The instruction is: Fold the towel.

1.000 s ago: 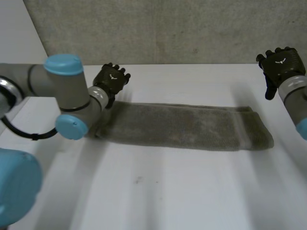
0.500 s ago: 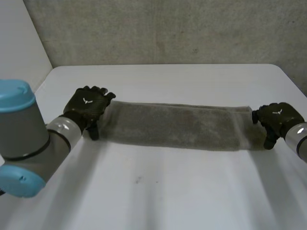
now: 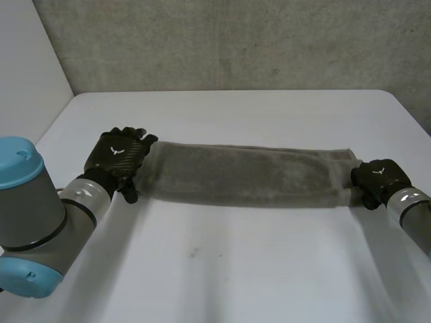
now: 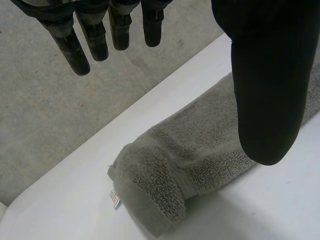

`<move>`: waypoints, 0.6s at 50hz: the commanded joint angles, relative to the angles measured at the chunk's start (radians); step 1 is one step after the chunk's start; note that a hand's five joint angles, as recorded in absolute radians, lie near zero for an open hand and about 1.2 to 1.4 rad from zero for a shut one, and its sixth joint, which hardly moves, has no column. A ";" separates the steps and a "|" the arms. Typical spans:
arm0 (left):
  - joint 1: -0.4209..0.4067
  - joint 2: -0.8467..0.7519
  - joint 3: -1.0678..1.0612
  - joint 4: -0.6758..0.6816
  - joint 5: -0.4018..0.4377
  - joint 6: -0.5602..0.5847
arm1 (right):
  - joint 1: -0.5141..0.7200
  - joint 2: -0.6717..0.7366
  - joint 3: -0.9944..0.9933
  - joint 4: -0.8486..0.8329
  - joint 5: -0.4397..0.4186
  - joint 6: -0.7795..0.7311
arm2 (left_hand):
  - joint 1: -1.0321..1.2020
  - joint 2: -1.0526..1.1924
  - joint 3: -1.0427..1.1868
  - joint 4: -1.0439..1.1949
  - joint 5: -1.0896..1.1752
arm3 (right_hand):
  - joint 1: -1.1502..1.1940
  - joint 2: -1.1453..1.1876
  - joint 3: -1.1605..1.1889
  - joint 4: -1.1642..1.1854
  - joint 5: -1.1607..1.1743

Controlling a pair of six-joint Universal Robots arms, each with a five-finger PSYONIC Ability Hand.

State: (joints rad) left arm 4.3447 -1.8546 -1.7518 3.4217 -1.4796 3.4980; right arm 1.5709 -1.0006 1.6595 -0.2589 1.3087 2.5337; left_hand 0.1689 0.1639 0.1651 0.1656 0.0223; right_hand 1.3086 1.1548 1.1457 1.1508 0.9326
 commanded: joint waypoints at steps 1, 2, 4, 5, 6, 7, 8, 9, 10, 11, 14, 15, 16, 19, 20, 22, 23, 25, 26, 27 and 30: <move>-0.002 0.000 -0.006 -0.001 -0.001 0.001 | -0.047 -0.007 -0.023 -0.025 0.027 -0.001 | 0.006 0.011 0.009 0.009 -0.022 | 0.088 0.242 0.251 0.245 0.289; -0.002 0.000 -0.008 -0.001 -0.001 0.001 | -0.078 -0.018 -0.027 -0.026 0.035 -0.004 | 0.006 0.011 0.009 0.009 -0.022 | 0.088 0.242 0.251 0.245 0.289; -0.002 0.002 -0.011 -0.001 -0.001 0.001 | -0.115 -0.033 -0.038 -0.025 0.040 -0.007 | 0.006 0.011 0.009 0.009 -0.022 | 0.088 0.242 0.251 0.245 0.289; -0.002 0.002 -0.011 -0.001 -0.001 0.001 | -0.115 -0.033 -0.038 -0.025 0.040 -0.007 | 0.006 0.011 0.009 0.009 -0.022 | 0.088 0.242 0.251 0.245 0.289; -0.002 0.003 -0.017 -0.001 0.001 0.001 | -0.156 -0.049 -0.053 -0.019 0.043 -0.015 | 0.006 0.011 0.009 0.009 -0.022 | 0.088 0.242 0.251 0.245 0.289; -0.002 0.006 -0.018 -0.001 0.001 0.001 | -0.201 -0.055 -0.073 -0.011 0.043 -0.035 | 0.006 0.011 0.009 0.009 -0.022 | 0.088 0.242 0.251 0.245 0.289; -0.002 0.006 -0.018 -0.001 0.001 0.001 | -0.201 -0.055 -0.073 -0.011 0.043 -0.035 | 0.006 0.011 0.009 0.009 -0.022 | 0.088 0.242 0.251 0.245 0.289; -0.002 0.011 -0.020 -0.001 0.001 0.001 | -0.244 -0.056 -0.096 0.004 0.043 -0.067 | 0.006 0.011 0.009 0.009 -0.022 | 0.088 0.242 0.251 0.245 0.289; -0.002 0.014 -0.021 -0.001 0.001 0.001 | -0.282 -0.059 -0.122 0.022 0.044 -0.113 | 0.006 0.011 0.009 0.009 -0.022 | 0.088 0.242 0.251 0.245 0.289; -0.002 0.014 -0.021 -0.001 0.001 0.001 | -0.282 -0.059 -0.122 0.023 0.044 -0.113 | 0.006 0.011 0.009 0.009 -0.022 | 0.088 0.242 0.251 0.245 0.289; -0.002 0.015 -0.023 -0.001 0.001 0.001 | -0.311 -0.067 -0.187 0.081 0.049 -0.197 | 0.006 0.011 0.009 0.009 -0.022 | 0.088 0.242 0.251 0.245 0.289; -0.002 0.015 -0.025 -0.001 0.001 0.001 | -0.307 -0.067 -0.217 0.108 0.049 -0.210 | 0.006 0.011 0.009 0.009 -0.022 | 0.088 0.242 0.251 0.245 0.289; -0.002 0.015 -0.025 -0.001 0.001 0.001 | -0.298 -0.070 -0.251 0.133 0.053 -0.196 | 0.006 0.011 0.009 0.009 -0.022 | 0.088 0.242 0.251 0.245 0.289; -0.002 0.015 -0.025 -0.001 -0.001 0.001 | -0.273 -0.082 -0.282 0.145 0.057 -0.173 | 0.006 0.011 0.009 0.009 -0.022 | 0.088 0.242 0.251 0.245 0.289; -0.002 0.015 -0.025 -0.001 -0.001 0.001 | -0.228 -0.102 -0.311 0.154 0.060 -0.135 | 0.006 0.011 0.009 0.009 -0.022 | 0.088 0.242 0.251 0.245 0.289; -0.002 0.015 -0.026 -0.001 -0.001 0.001 | -0.164 -0.132 -0.336 0.156 0.061 -0.092 | 0.006 0.011 0.009 0.009 -0.022 | 0.088 0.242 0.251 0.245 0.289; -0.002 0.015 -0.026 -0.001 -0.001 0.001 | -0.097 -0.150 -0.358 0.155 0.061 -0.052 | 0.006 0.011 0.009 0.009 -0.022 | 0.088 0.242 0.251 0.245 0.289; -0.002 0.017 -0.026 -0.001 -0.001 0.001 | -0.028 -0.155 -0.374 0.153 0.060 -0.018 | 0.006 0.011 0.009 0.009 -0.022 | 0.088 0.242 0.251 0.245 0.289; -0.002 0.017 -0.026 -0.001 -0.001 0.001 | 0.045 -0.155 -0.386 0.147 0.060 0.002 | 0.006 0.011 0.009 0.009 -0.022 | 0.088 0.242 0.251 0.245 0.289; -0.002 0.017 -0.026 -0.001 -0.001 0.001 | 0.046 -0.155 -0.386 0.147 0.060 0.002 | 0.006 0.011 0.009 0.009 -0.022 | 0.088 0.242 0.251 0.245 0.289; -0.002 0.018 -0.028 -0.001 -0.001 0.001 | 0.219 -0.136 -0.403 0.142 0.057 0.013 | 0.006 0.011 0.009 0.009 -0.022 | 0.088 0.242 0.251 0.245 0.289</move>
State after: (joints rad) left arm 4.3427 -1.8380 -1.7776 3.4208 -1.4801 3.4990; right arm 1.5362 -1.1450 1.2883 -0.1047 1.3680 2.4942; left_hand 0.1689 0.1639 0.1651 0.1655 0.0223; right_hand 1.3562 1.1766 1.1898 1.1925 0.9768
